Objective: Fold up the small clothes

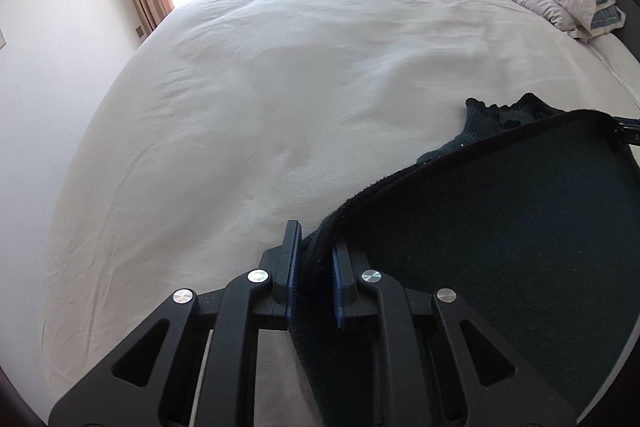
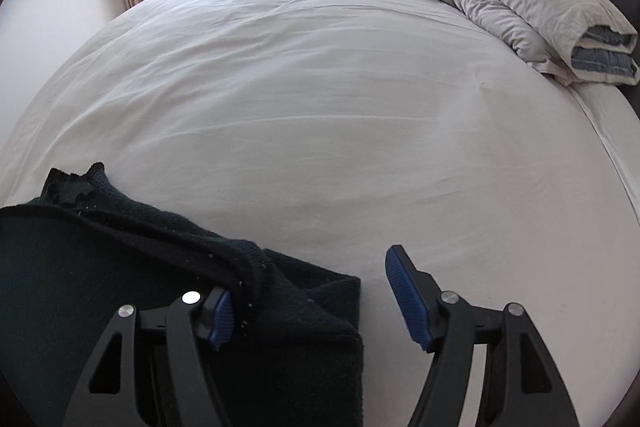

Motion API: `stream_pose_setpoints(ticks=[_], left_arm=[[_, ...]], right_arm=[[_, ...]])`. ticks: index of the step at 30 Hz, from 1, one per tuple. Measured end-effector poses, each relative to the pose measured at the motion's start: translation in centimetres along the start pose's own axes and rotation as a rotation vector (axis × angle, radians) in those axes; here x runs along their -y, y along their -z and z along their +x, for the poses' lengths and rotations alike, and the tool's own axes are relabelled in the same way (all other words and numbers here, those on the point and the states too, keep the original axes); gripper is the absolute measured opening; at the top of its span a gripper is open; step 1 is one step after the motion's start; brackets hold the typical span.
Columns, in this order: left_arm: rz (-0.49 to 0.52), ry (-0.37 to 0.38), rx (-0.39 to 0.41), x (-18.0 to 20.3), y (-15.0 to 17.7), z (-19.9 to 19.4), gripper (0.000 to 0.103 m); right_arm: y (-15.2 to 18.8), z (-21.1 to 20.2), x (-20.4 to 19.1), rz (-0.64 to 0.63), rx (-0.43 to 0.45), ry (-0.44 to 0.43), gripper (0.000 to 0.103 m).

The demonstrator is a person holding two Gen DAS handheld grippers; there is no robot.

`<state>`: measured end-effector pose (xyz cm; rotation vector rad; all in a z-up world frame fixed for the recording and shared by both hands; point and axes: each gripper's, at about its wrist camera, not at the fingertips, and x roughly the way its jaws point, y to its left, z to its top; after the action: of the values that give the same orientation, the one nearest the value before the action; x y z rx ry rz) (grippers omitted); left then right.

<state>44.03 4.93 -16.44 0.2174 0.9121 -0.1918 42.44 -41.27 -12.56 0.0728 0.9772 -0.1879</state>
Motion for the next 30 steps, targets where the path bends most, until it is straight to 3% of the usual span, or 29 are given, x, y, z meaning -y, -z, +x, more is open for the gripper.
stream_pose_setpoints(ticks=[1, 2, 3, 5, 8, 10, 14, 17, 20, 23, 27, 30], left_arm=[[-0.002, -0.017, 0.010, -0.3, -0.1, -0.3, 0.024], [-0.006, -0.038, 0.019, -0.5, -0.3, -0.6, 0.039], [-0.014, -0.070, 0.028, -0.9, -0.5, -0.9, 0.064], [-0.039, -0.134, 0.067, -1.8, -0.9, -1.7, 0.080], [-0.073, -0.142, 0.088, -2.8, -1.1, -3.1, 0.080], [-0.071, -0.168, 0.112, -2.8, -1.1, -4.1, 0.080], [-0.063, -0.182, 0.188, -1.3, -0.7, -7.1, 0.080], [-0.011, -0.153, 0.229, 1.7, -0.5, -8.6, 0.080], [0.084, -0.138, 0.196, 5.4, -0.2, -7.8, 0.080], [0.131, -0.158, 0.121, 7.3, 0.8, -5.1, 0.080], [0.096, -0.143, 0.044, 6.8, 2.1, -2.1, 0.081], [0.056, -0.126, 0.050, 5.9, 2.2, -1.9, 0.081]], right_arm=[[0.3, -0.4, -0.1, -0.010, 0.009, 0.012, 0.069], [0.4, -0.6, -0.4, -0.021, 0.016, 0.023, 0.069], [0.4, -0.7, -0.6, -0.030, 0.015, 0.032, 0.069], [0.1, -0.6, -0.7, -0.029, 0.006, 0.046, 0.069], [-0.5, -0.7, 0.0, 0.037, 0.009, 0.040, 0.078], [-1.0, -0.6, 0.7, 0.093, 0.000, 0.036, 0.091], [-1.9, -0.8, 0.2, 0.038, -0.009, 0.057, 0.092], [-2.9, -1.4, 1.1, 0.101, 0.004, 0.012, 0.100], [-3.6, -1.3, 3.0, 0.216, -0.034, -0.055, 0.102], [-3.7, -1.8, 4.5, 0.284, -0.010, -0.080, 0.103], [-2.9, -2.0, 8.0, 0.477, 0.014, -0.118, 0.103], [-2.6, -2.7, 9.4, 0.531, 0.027, -0.054, 0.102]])
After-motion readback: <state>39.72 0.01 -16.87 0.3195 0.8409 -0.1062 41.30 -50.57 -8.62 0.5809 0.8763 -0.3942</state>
